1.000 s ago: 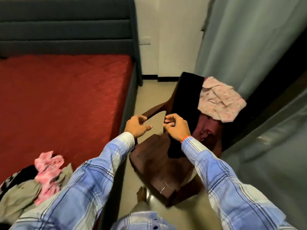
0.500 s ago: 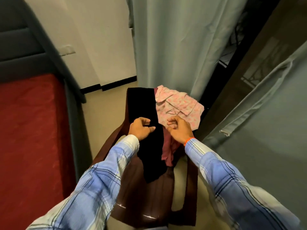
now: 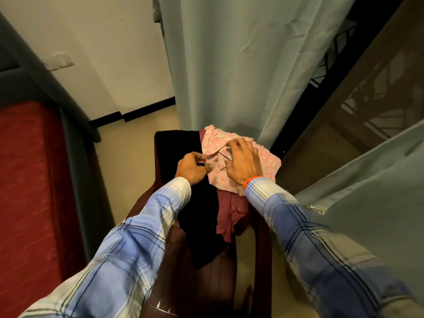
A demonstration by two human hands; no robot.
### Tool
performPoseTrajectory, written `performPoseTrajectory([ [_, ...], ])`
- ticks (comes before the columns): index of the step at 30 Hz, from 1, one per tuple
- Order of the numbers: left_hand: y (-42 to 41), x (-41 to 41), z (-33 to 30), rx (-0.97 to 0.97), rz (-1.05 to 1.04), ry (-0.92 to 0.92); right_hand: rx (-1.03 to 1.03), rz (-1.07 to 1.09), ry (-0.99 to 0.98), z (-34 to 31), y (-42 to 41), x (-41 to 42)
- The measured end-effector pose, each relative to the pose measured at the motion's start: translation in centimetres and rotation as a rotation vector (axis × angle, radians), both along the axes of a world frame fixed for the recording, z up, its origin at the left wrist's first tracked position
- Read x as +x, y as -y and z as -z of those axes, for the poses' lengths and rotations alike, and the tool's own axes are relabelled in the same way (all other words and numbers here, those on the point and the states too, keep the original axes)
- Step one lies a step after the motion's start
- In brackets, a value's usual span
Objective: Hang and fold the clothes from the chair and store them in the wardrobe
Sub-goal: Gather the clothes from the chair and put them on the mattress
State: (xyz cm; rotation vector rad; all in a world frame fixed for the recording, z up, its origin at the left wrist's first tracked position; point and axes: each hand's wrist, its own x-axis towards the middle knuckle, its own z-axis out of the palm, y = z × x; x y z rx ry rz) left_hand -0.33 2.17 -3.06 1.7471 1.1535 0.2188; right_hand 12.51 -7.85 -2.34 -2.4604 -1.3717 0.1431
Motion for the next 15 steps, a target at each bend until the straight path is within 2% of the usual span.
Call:
performPoseTrajectory([
  [3, -0.4, 0.5, 0.6, -0.024, -0.019, -0.005, -0.160, -0.114, 0.113, 0.6, -1.4, 1.8],
  [6, -0.3, 0.5, 0.6, -0.039, -0.020, 0.001, -0.219, -0.130, 0.097, 1.4, -1.9, 3.2],
  [10, -0.5, 0.4, 0.4, -0.038, -0.042, 0.012, 0.086, -0.107, 0.038, 1.7, -1.8, 3.6],
  [15, 0.5, 0.9, -0.8, -0.016, -0.045, 0.110, 0.581, 0.109, -0.234, -1.0, -0.4, 1.7],
])
